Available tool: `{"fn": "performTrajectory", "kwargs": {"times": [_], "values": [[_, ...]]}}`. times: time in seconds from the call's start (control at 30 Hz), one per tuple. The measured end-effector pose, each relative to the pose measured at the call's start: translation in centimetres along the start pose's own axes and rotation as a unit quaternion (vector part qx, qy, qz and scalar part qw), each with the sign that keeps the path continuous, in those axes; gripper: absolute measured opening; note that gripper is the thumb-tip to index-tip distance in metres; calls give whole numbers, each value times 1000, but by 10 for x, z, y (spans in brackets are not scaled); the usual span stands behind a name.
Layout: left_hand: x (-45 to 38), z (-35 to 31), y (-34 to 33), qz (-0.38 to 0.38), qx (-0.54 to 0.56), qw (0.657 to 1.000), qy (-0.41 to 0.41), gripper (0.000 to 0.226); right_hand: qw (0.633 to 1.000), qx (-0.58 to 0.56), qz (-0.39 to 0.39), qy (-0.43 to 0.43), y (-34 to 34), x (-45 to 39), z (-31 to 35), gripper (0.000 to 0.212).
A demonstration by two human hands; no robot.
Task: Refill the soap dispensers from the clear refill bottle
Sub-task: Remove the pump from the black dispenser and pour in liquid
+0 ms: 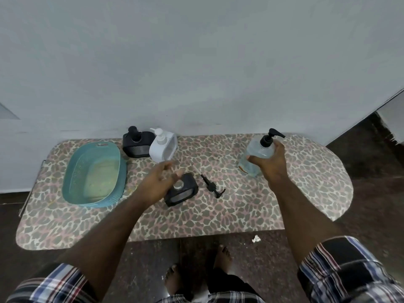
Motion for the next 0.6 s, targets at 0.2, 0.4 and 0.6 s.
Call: {"fn": "performTrajectory", "kwargs": {"times": [0.2,0.4,0.6], "values": [[0,-112,-11,-30,-29,990,-133,51,998,47,29,22,-7,-2,9,78],[0,-204,-77,88,-97,966,-224,55,988,62,97,99,-17,27,44,70],[-5,-214,-85,119,-45,966,-223,40,976,60,156,137,-20,49,83,73]]}}
Point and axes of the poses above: each hand's wrist, its own x-axis away from the middle knuckle, its own y-axis out of the back of the hand, z = x × y, the point moved 10 cm from there along -x, towards the middle knuckle, and after that the axes turned 3 degrees about x, right-handed, at the moved point
